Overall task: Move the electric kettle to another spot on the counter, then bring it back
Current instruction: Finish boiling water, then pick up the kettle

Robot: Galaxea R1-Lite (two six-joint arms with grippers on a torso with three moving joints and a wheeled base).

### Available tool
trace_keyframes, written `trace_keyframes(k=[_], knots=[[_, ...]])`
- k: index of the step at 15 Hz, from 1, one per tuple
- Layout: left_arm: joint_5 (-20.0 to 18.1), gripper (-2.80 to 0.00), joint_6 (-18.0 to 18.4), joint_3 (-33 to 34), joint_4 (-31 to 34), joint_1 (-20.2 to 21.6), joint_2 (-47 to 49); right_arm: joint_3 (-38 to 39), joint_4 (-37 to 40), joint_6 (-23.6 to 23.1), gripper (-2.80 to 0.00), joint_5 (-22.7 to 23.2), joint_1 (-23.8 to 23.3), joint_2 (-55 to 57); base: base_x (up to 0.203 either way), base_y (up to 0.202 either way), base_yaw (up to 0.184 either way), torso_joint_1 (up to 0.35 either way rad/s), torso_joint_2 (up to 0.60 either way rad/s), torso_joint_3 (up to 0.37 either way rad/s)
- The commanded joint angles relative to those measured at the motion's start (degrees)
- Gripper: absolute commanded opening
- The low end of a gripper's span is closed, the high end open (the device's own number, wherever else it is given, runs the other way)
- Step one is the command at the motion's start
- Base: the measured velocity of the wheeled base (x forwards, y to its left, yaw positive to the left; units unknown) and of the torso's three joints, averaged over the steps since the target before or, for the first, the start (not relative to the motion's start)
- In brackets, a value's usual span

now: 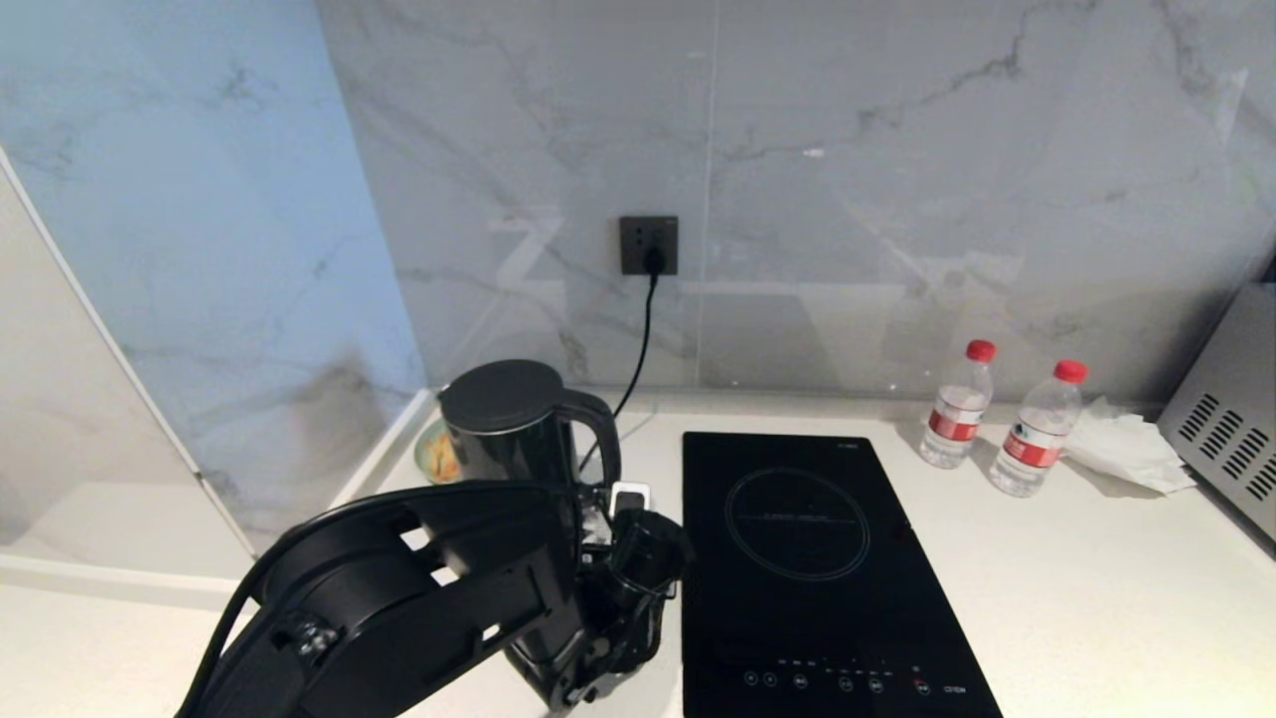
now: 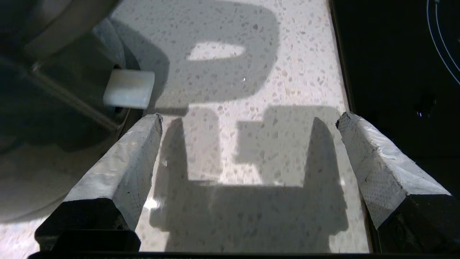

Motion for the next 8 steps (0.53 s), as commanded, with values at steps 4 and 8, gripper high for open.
trace_keyframes(k=[4,8], knots=[[0.02,0.0,-0.21,9.05,-7.48,-3.18,-3.58,0.01,-0.02,0.01,-2.8,0.05,0.0,0.0,0.0,0.0,0.0,0.0,0.0,0.0],[-0.12,0.0,-1.39,15.15,-12.07,-3.4,-9.75,0.01,-0.02,0.01,-2.8,-0.03,0.0,0.0,0.0,0.0,0.0,0.0,0.0,0.0]])
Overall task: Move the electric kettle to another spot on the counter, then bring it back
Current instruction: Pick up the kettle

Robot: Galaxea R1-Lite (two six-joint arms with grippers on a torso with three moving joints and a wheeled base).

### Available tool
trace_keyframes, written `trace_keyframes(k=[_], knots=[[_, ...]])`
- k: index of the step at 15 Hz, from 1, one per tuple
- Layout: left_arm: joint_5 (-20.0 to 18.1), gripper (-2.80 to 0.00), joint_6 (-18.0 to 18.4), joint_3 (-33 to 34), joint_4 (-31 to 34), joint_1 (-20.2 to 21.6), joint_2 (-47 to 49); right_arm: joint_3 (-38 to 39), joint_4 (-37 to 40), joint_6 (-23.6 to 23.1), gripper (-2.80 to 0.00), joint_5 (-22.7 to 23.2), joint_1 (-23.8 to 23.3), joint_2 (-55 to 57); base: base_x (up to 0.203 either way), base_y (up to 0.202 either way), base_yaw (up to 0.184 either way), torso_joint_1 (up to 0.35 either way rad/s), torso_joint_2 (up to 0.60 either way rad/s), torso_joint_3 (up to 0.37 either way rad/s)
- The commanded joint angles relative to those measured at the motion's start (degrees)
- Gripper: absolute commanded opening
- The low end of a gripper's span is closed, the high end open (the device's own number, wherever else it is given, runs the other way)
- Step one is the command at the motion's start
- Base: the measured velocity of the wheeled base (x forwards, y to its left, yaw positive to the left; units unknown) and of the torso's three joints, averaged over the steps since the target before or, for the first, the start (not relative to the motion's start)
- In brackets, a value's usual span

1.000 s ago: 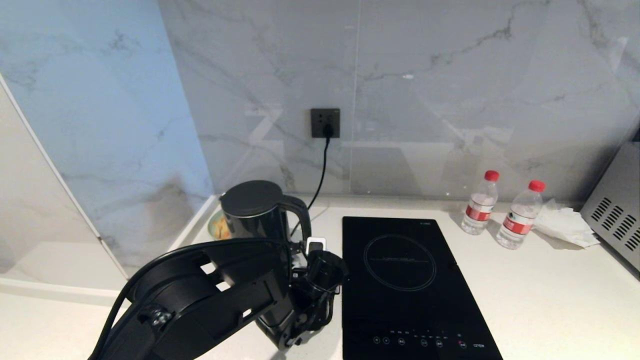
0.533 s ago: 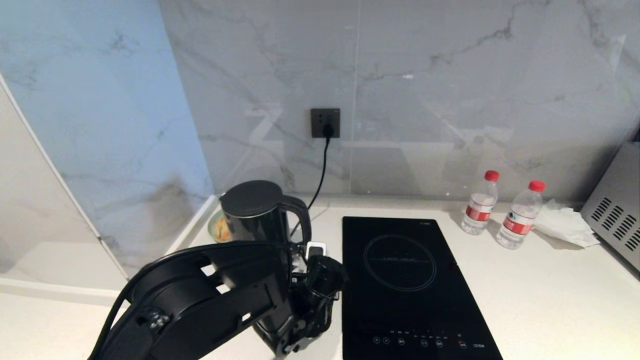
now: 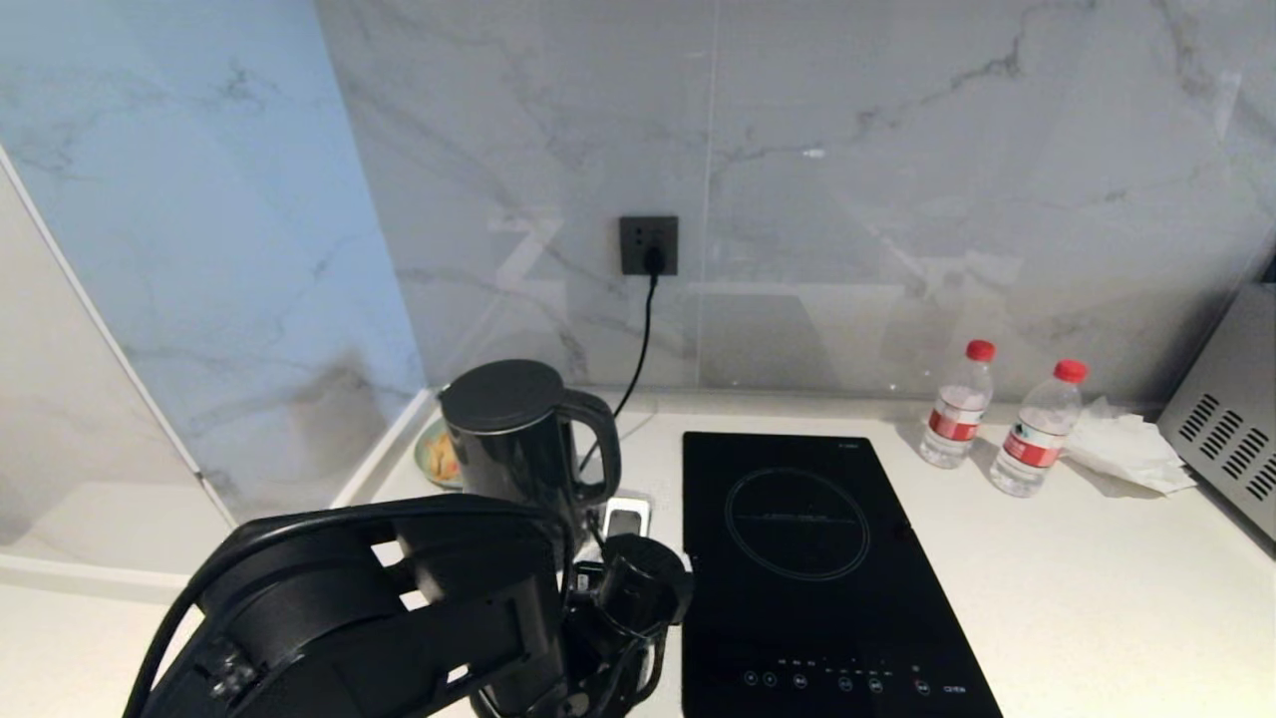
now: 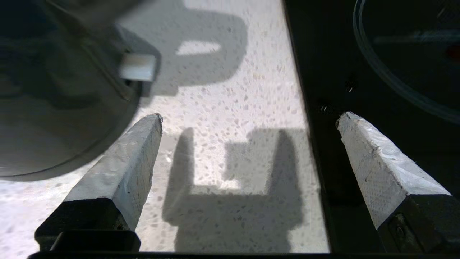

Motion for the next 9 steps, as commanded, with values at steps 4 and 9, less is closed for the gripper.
trace_keyframes(k=[4,9], knots=[[0.03,0.0,-8.14,3.0,3.25,-0.26,-10.03,0.01,0.0,0.01,-2.8,-0.05,0.0,0.0,0.0,0.0,0.0,0.0,0.0,0.0],[-4.24,0.0,-13.32,-0.76,12.27,0.11,-11.83,0.01,0.0,0.01,-2.8,-0.06,-0.09,0.0,0.0,0.0,0.0,0.0,0.0,0.0]])
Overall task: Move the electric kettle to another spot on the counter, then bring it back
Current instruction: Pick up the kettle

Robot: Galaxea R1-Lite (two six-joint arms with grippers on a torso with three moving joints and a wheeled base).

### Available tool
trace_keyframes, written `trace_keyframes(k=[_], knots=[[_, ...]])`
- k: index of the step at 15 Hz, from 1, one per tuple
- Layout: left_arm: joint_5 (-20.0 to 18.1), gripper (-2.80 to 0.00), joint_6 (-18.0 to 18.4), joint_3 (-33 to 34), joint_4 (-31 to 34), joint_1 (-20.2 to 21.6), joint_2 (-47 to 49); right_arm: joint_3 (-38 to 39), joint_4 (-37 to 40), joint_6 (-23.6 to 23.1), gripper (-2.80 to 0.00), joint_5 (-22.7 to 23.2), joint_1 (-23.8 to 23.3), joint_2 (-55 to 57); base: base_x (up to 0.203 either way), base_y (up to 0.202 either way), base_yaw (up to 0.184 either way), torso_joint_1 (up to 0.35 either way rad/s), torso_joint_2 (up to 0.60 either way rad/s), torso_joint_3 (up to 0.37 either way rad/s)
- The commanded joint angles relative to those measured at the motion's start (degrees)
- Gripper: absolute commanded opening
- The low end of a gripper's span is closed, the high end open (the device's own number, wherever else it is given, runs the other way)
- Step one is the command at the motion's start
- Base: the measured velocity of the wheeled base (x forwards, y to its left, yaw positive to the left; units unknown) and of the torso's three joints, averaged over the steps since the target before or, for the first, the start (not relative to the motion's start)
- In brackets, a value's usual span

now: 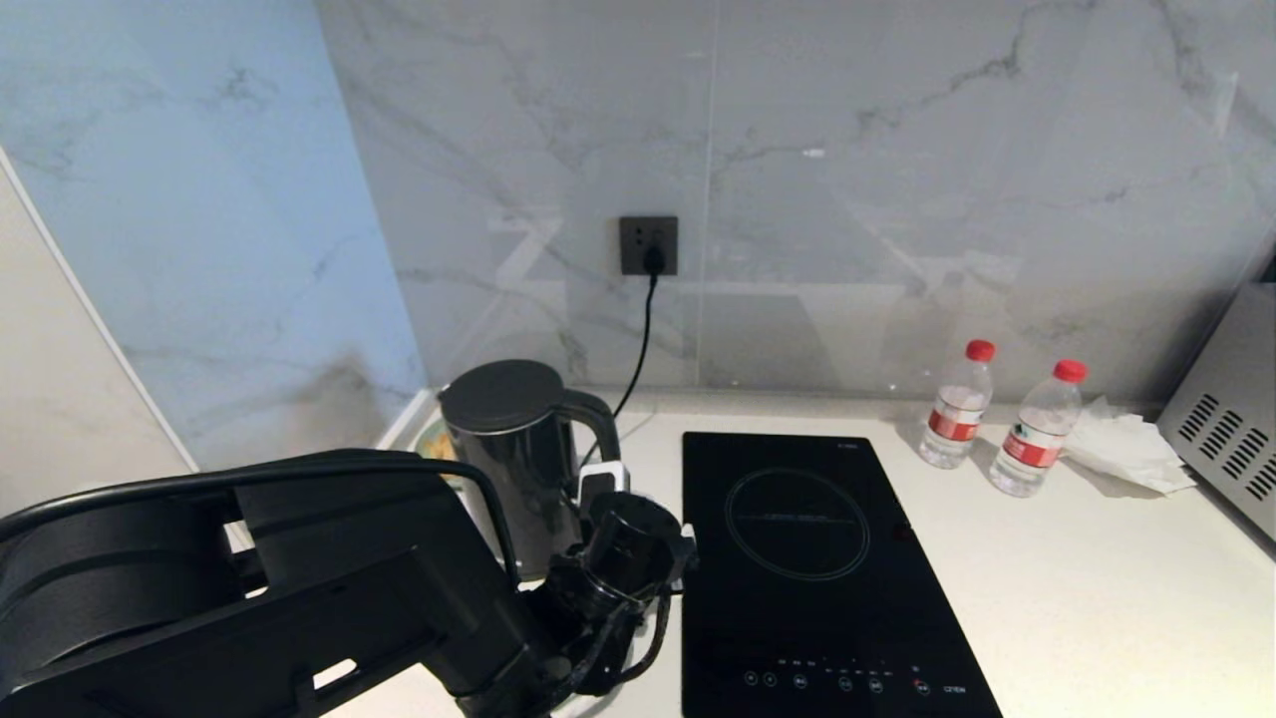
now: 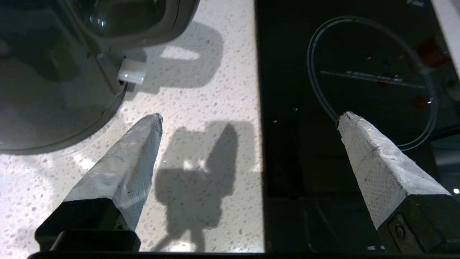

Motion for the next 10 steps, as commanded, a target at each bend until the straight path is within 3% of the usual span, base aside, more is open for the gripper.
trace_keyframes(k=[1,5,10], knots=[[-0.7,0.0,-0.25,-0.47,-0.03,0.09,-1.28,0.01,0.0,0.02,-2.8,0.0,-0.01,0.0,0.0,0.0,0.0,0.0,0.0,0.0],[-2.5,0.0,-0.25,1.08,-0.43,0.15,-3.57,0.01,0.0,0.02,-2.8,0.05,0.07,0.0,0.0,0.0,0.0,0.0,0.0,0.0],[-10.15,0.0,-0.13,3.63,-0.39,0.35,-9.12,0.01,0.0,0.02,-2.8,0.05,0.07,0.0,0.0,0.0,0.0,0.0,0.0,0.0]])
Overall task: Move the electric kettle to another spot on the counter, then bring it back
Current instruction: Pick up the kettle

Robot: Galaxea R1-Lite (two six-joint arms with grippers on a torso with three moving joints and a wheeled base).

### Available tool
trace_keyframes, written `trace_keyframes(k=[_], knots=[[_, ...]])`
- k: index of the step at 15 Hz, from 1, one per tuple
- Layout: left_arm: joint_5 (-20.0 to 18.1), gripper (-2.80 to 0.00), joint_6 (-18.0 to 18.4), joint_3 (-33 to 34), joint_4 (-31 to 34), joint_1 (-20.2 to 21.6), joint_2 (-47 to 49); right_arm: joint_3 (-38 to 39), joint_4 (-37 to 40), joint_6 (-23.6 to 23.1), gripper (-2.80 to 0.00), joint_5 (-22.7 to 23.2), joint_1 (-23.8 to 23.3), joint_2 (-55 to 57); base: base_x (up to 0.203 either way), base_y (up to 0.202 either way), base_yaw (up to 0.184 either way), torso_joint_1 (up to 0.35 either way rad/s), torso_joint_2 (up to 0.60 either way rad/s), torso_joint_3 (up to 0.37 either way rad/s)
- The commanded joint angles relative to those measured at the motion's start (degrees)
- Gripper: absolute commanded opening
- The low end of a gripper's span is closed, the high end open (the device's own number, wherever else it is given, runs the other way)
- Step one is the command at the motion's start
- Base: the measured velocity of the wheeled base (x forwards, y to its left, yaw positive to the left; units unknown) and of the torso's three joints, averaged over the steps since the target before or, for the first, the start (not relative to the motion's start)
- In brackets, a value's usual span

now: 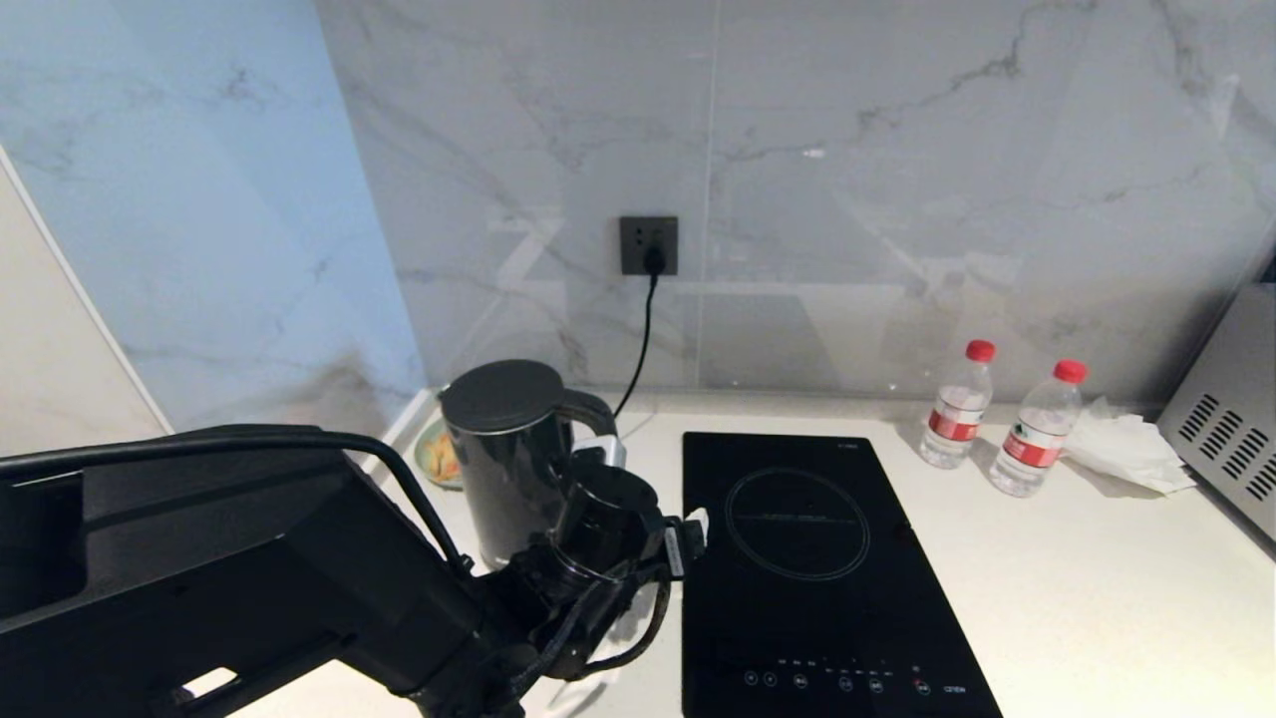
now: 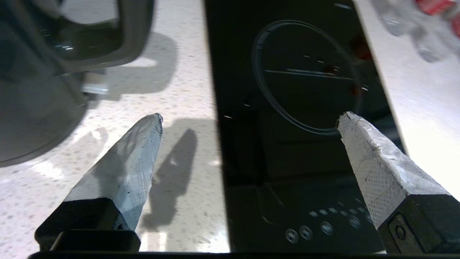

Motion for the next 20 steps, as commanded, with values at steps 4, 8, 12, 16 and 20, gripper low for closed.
trace_keyframes(k=[4,8,12,16,20], knots=[[-4.9,0.0,1.59,-0.01,-0.52,2.22,-1.52,0.01,0.0,0.01,-2.8,0.0,0.0,0.0,0.0,0.0,0.0,0.0,0.0,0.0],[-5.06,0.0,1.95,-6.11,-0.53,5.43,0.13,0.01,0.0,0.01,-2.8,0.0,0.0,0.0,0.0,0.0,0.0,0.0,0.0,0.0],[-4.88,0.0,4.35,-7.05,-0.65,7.44,0.84,0.01,0.0,0.01,-2.8,0.0,0.0,0.0,0.0,0.0,0.0,0.0,0.0,0.0],[-4.09,0.0,4.8,-6.52,-0.56,8.71,0.72,0.01,0.0,0.01,-2.8,-0.07,0.0,0.0,0.0,0.0,0.0,0.0,0.0,0.0],[-1.34,0.0,6.93,-8.25,-0.79,8.89,0.93,0.01,0.0,0.01,-2.8,0.0,0.0,0.0,0.0,0.0,0.0,0.0,0.0,0.0]])
